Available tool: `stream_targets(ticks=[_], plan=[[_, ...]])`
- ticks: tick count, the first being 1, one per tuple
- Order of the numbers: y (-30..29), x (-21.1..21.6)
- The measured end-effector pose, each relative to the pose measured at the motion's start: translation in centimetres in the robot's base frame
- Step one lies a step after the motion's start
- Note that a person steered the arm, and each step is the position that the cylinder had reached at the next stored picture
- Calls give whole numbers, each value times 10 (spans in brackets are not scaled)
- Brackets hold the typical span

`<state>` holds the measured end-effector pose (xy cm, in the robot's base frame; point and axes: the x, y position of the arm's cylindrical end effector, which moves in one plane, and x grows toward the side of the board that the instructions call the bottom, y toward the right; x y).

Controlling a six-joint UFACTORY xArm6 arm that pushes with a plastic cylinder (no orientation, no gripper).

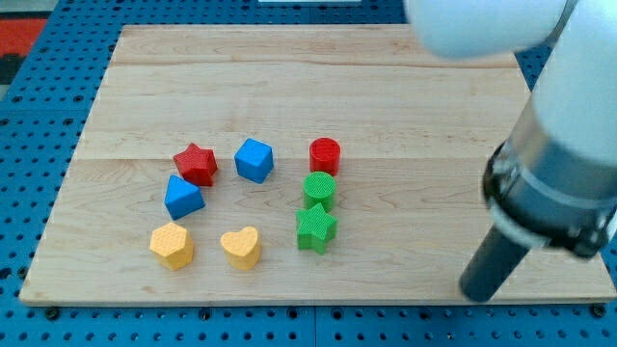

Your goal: Separate the green blocks from the group blocks

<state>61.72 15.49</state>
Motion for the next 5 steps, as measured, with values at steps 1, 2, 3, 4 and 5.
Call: stream_targets(ticks=[1,2,3,4,5], plan=[[-9,2],[-61,0],[-134,1],[-192,-12],[-195,-39]])
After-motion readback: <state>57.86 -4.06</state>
